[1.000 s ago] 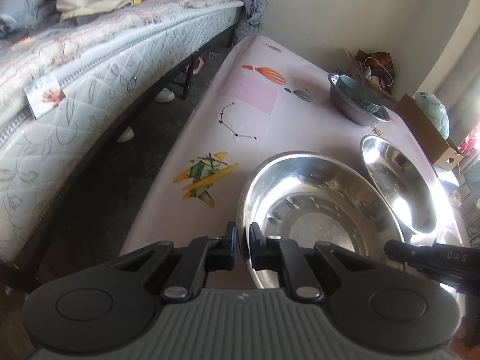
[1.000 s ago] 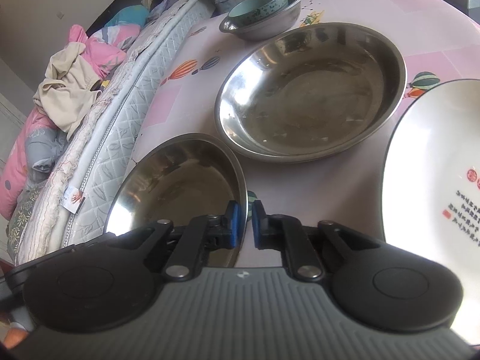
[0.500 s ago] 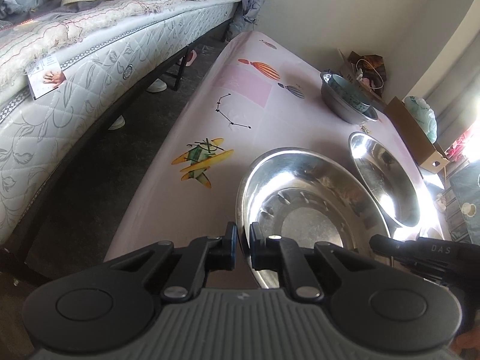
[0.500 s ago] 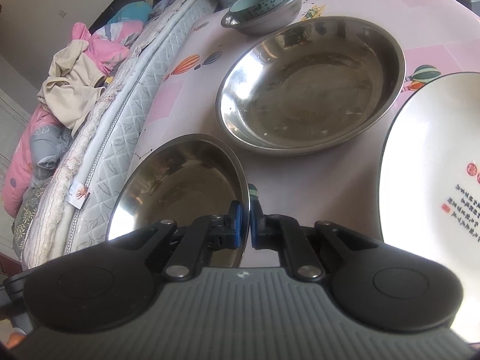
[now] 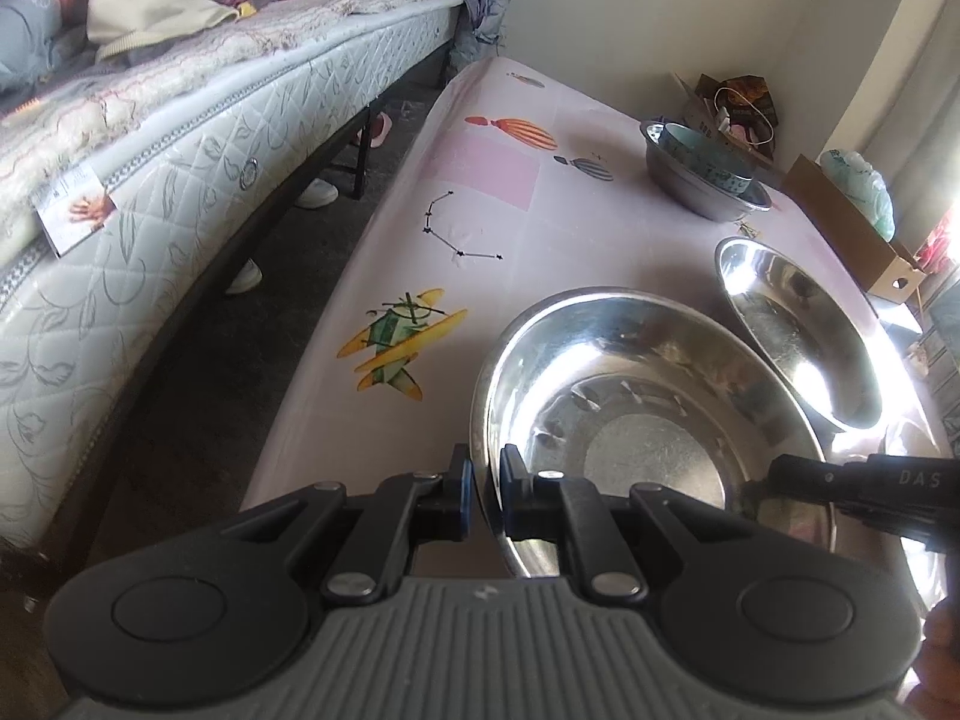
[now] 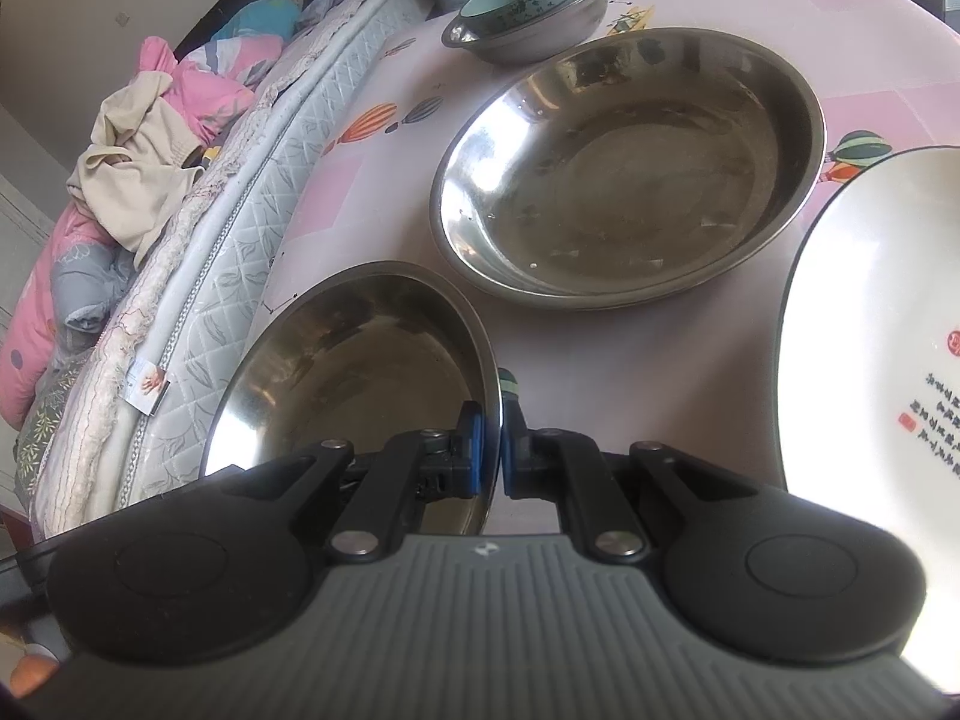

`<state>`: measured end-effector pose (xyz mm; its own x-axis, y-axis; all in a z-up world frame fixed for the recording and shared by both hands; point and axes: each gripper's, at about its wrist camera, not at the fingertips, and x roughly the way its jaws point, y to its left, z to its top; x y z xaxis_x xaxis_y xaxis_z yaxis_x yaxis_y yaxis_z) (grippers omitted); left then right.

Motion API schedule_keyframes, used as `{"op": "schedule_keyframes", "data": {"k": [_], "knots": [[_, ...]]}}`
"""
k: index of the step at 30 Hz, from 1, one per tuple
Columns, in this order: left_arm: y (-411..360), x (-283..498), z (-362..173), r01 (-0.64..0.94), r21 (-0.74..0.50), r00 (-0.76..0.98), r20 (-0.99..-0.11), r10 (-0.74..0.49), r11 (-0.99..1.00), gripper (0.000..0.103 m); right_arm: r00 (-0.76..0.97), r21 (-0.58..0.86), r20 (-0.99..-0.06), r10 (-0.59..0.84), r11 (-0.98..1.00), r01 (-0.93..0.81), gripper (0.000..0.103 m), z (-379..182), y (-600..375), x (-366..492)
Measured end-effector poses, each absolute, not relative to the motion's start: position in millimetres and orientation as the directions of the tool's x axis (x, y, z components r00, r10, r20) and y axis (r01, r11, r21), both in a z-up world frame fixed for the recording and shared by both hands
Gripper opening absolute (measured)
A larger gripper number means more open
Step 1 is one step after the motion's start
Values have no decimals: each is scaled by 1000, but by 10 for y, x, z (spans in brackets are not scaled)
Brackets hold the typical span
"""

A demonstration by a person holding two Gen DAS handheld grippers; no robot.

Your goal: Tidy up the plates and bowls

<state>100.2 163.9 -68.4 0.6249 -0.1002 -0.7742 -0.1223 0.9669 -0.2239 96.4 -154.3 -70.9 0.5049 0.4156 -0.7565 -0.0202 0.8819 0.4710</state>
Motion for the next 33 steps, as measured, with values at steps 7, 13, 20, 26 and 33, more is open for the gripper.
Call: {"op": "schedule_keyframes", "data": {"k": [7,13,20,26,33], "knots": [[1622,956,-649,-112,-203,645,-760,-84,973,10,512,462,-753,413,886,-36,6,-679,-1523,946],[1635,914,-598,-101,-197,668,-739,-80,975,10,523,451,-747,411,891,-56,6,-641,-1509,930],[1676,896,-556,-110,-210,679,-730,-81,971,10,530,455,-737,420,888,-70,6,-581,-1506,904],[1676,895,-505,-110,-216,684,-724,-84,970,10,536,466,-728,428,882,-72,7,-538,-1535,897],[1601,954,-395,-95,-201,696,-714,-79,975,11,555,478,-709,435,875,-75,7,-454,-1597,907]]}}
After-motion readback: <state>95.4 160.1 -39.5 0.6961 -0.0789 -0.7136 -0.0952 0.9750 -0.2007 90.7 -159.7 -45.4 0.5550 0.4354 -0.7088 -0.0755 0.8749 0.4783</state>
